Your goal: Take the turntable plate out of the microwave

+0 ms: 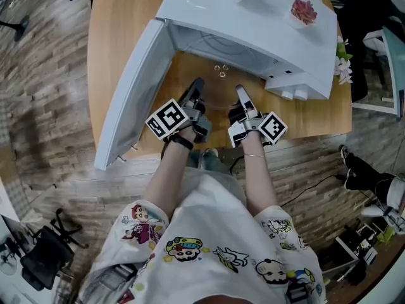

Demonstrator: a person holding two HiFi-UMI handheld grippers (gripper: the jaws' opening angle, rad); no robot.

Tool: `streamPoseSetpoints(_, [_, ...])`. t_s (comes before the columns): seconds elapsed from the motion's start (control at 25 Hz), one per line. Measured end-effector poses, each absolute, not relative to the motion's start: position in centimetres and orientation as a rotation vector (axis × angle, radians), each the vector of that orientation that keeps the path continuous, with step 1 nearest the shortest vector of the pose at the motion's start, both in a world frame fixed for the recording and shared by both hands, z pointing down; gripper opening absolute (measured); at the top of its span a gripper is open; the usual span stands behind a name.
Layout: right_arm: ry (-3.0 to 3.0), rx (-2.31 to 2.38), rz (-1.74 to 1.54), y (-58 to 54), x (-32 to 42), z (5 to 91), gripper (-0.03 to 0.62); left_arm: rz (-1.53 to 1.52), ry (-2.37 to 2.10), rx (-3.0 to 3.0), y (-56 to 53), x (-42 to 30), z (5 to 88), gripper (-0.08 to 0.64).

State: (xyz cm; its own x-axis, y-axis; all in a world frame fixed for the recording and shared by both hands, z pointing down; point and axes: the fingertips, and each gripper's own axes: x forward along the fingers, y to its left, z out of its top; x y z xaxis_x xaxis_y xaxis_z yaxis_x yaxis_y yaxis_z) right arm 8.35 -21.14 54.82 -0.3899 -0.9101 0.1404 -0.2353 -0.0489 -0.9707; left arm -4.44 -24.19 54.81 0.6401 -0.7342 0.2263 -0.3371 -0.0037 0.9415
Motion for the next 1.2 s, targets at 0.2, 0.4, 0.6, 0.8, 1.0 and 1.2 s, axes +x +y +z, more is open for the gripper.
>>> streamPoseSetpoints(0.2, [1.695, -1.201, -1.497, -18.7, 7.9, 54.2, 0.080, -0.415, -0.918, 1.601, -21.4, -4.7, 54.1, 0.052])
streamPoseSetpoints(0.4, [1.727, -1.179, -1.502, -15.7, 7.7, 53.5, 0.083, -0.434, -0.927, 1.614, -18.3, -5.1, 53.0, 0.051])
streamPoseSetpoints(0.6, [1.764, -1.152, -1.505, -12.3, 7.3, 52.5, 0.083, -0.455, -0.930, 1.609, -14.4, -5.3, 52.2, 0.051])
streamPoseSetpoints(0.8, [1.808, -1.125, -1.491, -8.7, 6.9, 50.8, 0.084, -0.474, -0.922, 1.622, -10.5, -5.6, 50.7, 0.051])
streamPoseSetpoints(1.0, [1.851, -1.100, -1.472, -5.3, 6.5, 48.7, 0.084, -0.486, -0.901, 1.644, -6.9, -5.9, 48.8, 0.051])
streamPoseSetpoints(1.2, [1.912, -1.083, -1.443, -2.1, 6.5, 46.4, 0.086, -0.494, -0.870, 1.667, -3.5, -5.9, 46.7, 0.052])
